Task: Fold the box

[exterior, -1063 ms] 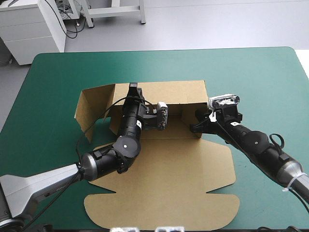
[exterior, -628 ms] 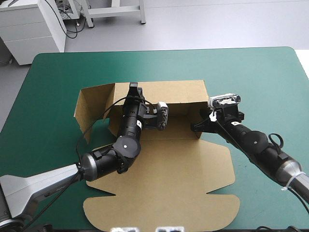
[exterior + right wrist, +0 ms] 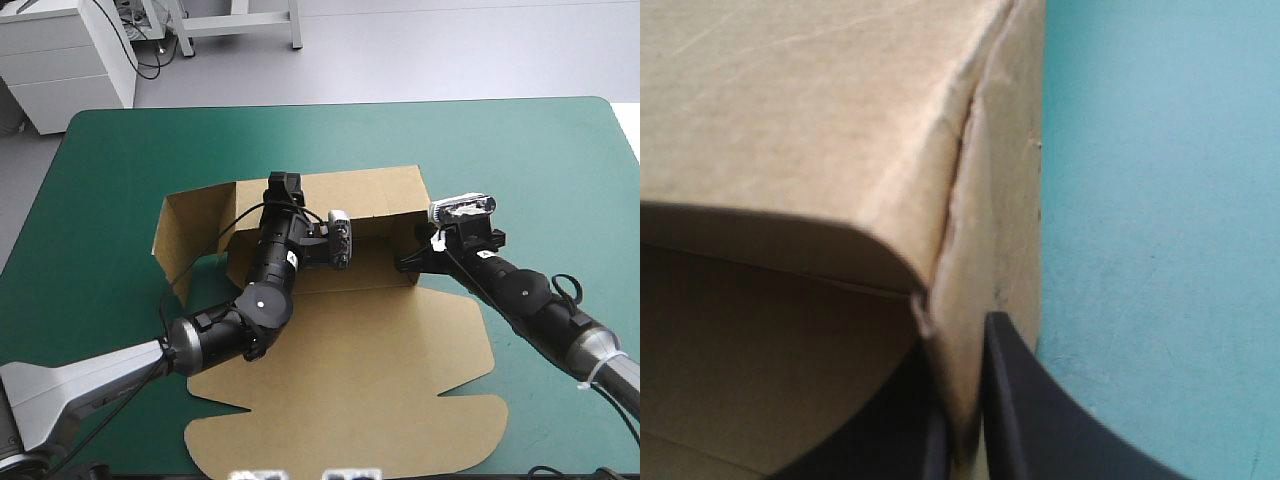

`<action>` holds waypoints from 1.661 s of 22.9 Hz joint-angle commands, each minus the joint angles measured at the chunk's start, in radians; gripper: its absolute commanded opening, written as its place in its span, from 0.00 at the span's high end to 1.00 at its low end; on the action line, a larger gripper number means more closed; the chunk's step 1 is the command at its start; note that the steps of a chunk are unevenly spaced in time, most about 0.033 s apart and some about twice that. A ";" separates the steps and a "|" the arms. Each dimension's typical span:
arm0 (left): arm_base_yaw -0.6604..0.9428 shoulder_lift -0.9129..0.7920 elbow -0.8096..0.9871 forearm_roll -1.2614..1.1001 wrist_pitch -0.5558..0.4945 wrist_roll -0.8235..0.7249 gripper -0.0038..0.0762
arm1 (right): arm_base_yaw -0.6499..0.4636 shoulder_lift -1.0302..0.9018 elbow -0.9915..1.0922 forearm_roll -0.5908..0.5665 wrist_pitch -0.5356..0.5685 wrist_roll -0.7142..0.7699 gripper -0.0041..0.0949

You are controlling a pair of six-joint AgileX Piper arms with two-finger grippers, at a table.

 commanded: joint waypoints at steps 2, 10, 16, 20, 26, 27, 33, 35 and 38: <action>-0.059 -0.038 -0.033 0.131 0.084 -0.035 0.48 | 0.003 0.046 -0.081 0.008 -0.086 -0.016 0.97; -0.267 -0.038 -0.033 0.124 0.330 -0.013 0.48 | -0.053 0.144 -0.204 0.011 -0.063 -0.015 0.97; -0.340 -0.040 -0.033 0.039 0.360 -0.010 0.84 | -0.068 0.146 -0.208 0.011 -0.025 -0.005 0.97; -0.397 -0.042 -0.033 -0.057 0.409 0.006 0.94 | -0.072 0.146 -0.208 0.011 0.047 -0.003 0.97; -0.439 -0.120 -0.093 -0.387 0.356 0.124 0.94 | -0.105 0.146 -0.208 0.007 0.116 0.029 0.97; -0.434 -0.154 -0.108 -0.457 0.328 0.138 0.94 | -0.113 0.146 -0.208 0.007 0.129 0.028 0.97; -0.250 -0.534 -0.172 -0.874 0.206 0.320 0.94 | -0.126 0.146 -0.208 0.000 0.192 0.042 0.97; -0.124 -0.656 -0.172 -0.974 0.215 0.406 0.94 | -0.126 0.146 -0.208 -0.004 0.208 0.043 0.97; 0.021 -0.788 -0.172 -1.023 0.229 0.489 0.93 | -0.126 0.146 -0.208 -0.007 0.222 0.066 0.97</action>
